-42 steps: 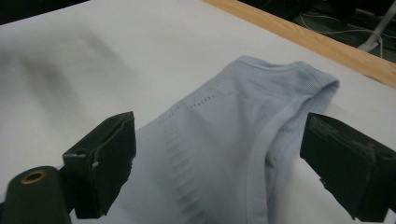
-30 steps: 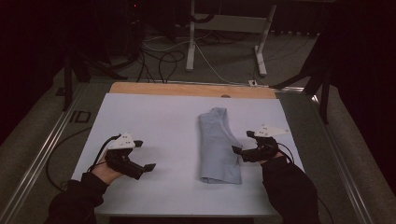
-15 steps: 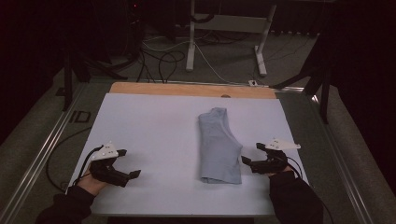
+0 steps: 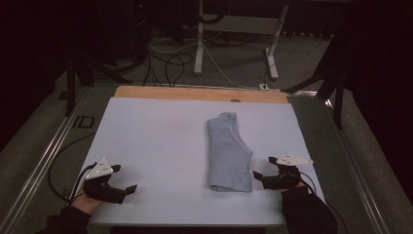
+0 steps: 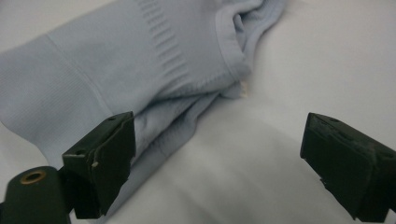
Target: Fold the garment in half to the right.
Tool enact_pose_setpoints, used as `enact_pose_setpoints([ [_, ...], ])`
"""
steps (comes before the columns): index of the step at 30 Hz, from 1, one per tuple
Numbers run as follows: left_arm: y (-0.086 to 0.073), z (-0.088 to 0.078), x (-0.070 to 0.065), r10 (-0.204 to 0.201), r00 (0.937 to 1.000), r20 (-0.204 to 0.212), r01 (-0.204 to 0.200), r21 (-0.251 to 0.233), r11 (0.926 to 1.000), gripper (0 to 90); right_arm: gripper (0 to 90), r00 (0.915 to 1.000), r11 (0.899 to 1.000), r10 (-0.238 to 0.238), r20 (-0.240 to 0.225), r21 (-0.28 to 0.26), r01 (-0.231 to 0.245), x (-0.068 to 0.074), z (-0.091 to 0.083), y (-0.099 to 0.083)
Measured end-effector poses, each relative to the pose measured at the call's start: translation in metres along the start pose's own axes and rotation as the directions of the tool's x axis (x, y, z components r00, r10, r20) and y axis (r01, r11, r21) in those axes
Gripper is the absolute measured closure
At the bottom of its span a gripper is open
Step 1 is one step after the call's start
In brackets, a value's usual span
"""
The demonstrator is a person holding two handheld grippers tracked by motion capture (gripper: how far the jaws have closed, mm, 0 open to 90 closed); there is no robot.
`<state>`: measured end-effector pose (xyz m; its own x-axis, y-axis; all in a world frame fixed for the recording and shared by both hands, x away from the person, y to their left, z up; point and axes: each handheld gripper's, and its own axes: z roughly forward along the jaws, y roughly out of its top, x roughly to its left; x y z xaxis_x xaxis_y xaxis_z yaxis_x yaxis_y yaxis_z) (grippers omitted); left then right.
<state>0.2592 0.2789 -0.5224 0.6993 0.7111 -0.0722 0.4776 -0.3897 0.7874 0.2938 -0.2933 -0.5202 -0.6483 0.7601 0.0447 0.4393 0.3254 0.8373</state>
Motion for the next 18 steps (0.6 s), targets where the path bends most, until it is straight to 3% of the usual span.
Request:
enact_pose_setpoints([
  [7, -0.009, -0.007, 0.001, -0.020, 0.9996, -0.017, 0.020, -0.021, 0.9996, 0.0, 10.5, 0.9997, 1.000, 0.016, 0.016, 0.011, -0.016, 0.006, -0.004, -0.010],
  [18, -0.007, -0.012, 0.002, -0.027, 0.9983, -0.051, 0.024, -0.068, 0.9974, 0.0, 10.6, 0.9989, 0.999, 0.032, 0.035, -0.001, -0.032, 0.006, -0.004, -0.012],
])
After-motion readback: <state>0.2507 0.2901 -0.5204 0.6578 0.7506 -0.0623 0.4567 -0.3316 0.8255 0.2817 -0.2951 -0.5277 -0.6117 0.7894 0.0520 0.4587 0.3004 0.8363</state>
